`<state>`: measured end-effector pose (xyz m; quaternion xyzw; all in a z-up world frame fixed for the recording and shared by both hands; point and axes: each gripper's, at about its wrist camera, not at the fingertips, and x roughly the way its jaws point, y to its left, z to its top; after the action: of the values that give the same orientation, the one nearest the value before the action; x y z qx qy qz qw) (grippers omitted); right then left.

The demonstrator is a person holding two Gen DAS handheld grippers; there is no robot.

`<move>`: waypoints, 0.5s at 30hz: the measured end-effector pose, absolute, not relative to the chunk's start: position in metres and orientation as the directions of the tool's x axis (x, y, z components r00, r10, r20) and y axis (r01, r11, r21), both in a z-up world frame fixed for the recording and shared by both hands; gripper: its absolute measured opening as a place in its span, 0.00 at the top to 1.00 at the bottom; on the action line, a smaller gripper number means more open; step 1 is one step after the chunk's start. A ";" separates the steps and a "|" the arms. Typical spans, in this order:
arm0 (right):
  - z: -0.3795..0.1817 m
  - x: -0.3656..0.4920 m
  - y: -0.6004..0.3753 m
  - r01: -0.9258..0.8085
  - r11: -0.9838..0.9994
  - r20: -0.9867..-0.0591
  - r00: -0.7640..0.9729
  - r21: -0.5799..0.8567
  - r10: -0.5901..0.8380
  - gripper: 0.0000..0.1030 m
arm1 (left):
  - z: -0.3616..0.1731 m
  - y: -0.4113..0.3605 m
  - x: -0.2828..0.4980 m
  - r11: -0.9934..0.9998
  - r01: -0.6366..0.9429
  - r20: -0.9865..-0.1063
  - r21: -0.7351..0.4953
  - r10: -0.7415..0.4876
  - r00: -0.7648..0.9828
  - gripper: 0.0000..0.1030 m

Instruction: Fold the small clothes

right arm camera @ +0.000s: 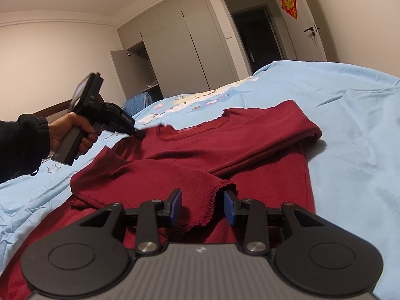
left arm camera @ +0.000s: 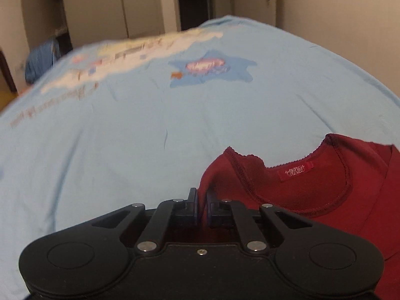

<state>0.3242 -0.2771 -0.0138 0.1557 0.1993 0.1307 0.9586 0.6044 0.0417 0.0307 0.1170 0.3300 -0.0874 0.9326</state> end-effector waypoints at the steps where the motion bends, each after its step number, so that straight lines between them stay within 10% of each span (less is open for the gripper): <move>1: -0.014 0.324 -0.277 -0.189 0.917 -0.341 0.886 0.352 0.313 0.60 | 0.031 0.033 0.597 0.939 0.241 -0.597 0.244 -0.050 0.800 0.95; 6: -0.014 0.324 -0.277 -0.189 0.917 -0.341 0.886 0.353 0.313 0.59 | 0.018 0.020 0.600 0.911 0.208 -0.583 0.357 0.043 0.811 0.93; 15: -0.014 0.324 -0.277 -0.189 0.917 -0.341 0.886 0.352 0.313 0.57 | 0.037 0.059 0.594 0.966 0.124 -0.553 0.226 0.023 0.833 0.38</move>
<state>0.3239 -0.2773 -0.0142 0.1566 0.1992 0.1310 0.9585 0.5939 0.0590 0.0369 0.1273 0.2881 -0.0266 0.9487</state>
